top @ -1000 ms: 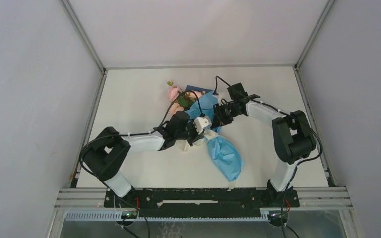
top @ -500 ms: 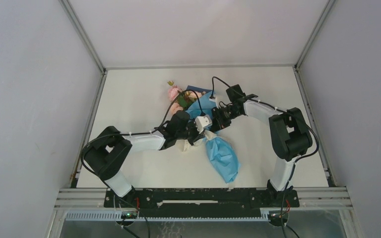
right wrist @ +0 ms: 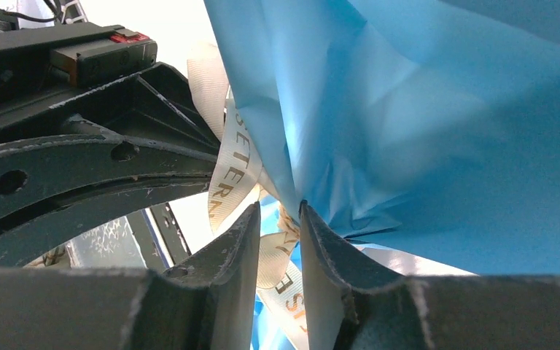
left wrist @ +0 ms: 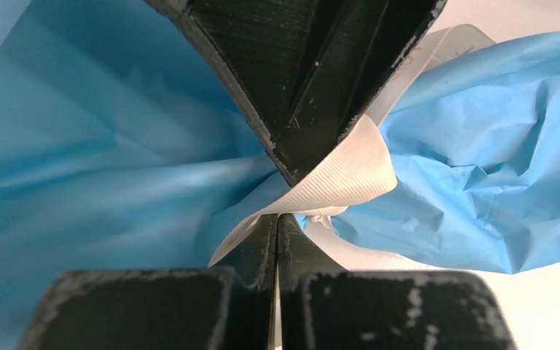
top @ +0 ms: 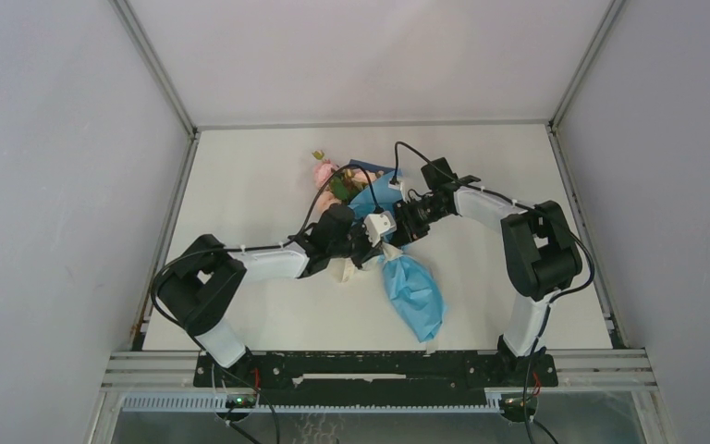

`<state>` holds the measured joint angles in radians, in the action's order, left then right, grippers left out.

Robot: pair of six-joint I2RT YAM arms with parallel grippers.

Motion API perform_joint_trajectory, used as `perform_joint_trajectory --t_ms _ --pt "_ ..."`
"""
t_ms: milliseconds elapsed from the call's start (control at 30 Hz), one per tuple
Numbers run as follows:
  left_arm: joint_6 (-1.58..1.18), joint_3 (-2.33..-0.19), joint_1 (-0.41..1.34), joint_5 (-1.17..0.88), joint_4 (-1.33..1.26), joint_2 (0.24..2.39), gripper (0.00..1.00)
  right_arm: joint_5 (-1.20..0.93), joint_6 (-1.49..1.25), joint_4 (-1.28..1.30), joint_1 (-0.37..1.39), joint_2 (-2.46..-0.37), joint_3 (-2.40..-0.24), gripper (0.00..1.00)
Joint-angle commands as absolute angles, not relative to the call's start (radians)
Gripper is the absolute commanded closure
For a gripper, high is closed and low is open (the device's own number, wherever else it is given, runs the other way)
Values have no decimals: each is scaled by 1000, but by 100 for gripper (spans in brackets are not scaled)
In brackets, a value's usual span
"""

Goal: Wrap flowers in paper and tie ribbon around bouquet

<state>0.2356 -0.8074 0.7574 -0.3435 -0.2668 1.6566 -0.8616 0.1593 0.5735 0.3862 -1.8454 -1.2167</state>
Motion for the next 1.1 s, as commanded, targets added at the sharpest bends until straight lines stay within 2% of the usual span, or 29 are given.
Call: perform_joint_trajectory --t_ms 0,467,833,1067 --pt "232 -875 743 -346 -283 1639 100 -924 179 555 384 -1790 -1253 65" --pt "223 -862 733 -385 -270 1615 100 -924 174 530 386 -1752 -1253 63" --pt "215 -862 731 -378 -307 1629 100 -865 185 549 400 -1801 -1249 65" --pt "215 -867 731 -376 -307 1637 100 -867 202 572 430 -1815 -1249 57"
